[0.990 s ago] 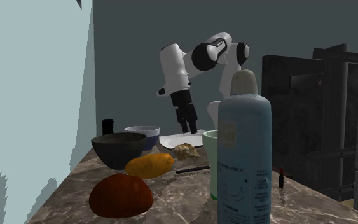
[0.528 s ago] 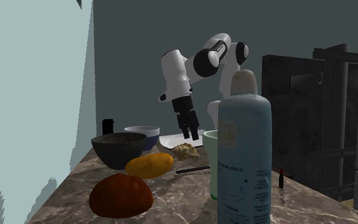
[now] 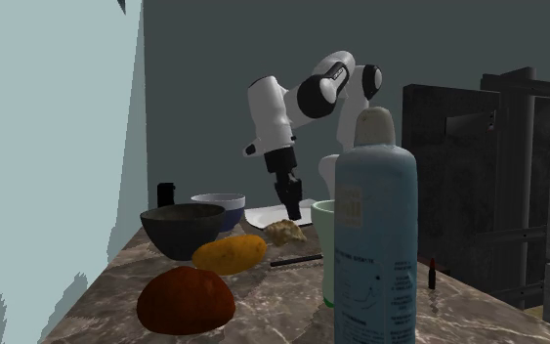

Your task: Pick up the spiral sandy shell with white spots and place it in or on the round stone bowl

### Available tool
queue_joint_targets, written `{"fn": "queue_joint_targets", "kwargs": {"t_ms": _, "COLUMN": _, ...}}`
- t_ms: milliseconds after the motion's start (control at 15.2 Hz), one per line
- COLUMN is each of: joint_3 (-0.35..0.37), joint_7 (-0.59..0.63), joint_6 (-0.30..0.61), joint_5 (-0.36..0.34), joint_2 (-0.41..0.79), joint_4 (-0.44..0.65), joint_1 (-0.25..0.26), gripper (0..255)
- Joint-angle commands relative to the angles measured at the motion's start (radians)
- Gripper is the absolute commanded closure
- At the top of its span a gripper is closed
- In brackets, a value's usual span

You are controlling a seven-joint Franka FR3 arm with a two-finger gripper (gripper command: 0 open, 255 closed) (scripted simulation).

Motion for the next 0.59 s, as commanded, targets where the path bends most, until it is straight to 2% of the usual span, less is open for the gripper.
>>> {"fn": "queue_joint_targets", "kwargs": {"t_ms": 0, "joint_3": 0.000, "joint_7": 0.000, "joint_6": 0.000, "joint_5": 0.000, "joint_2": 0.000, "joint_4": 0.000, "joint_1": 0.000, "gripper": 255}}
{"fn": "queue_joint_targets", "kwargs": {"t_ms": 396, "joint_3": 0.000, "joint_7": 0.000, "joint_6": 0.000, "joint_5": 0.000, "joint_2": 0.000, "joint_4": 0.000, "joint_1": 0.000, "gripper": 255}}
{"fn": "queue_joint_targets", "kwargs": {"t_ms": 528, "joint_3": -0.003, "joint_7": 0.004, "joint_6": -0.029, "joint_5": -0.001, "joint_2": -0.014, "joint_4": 0.014, "joint_1": -0.001, "gripper": 255}}
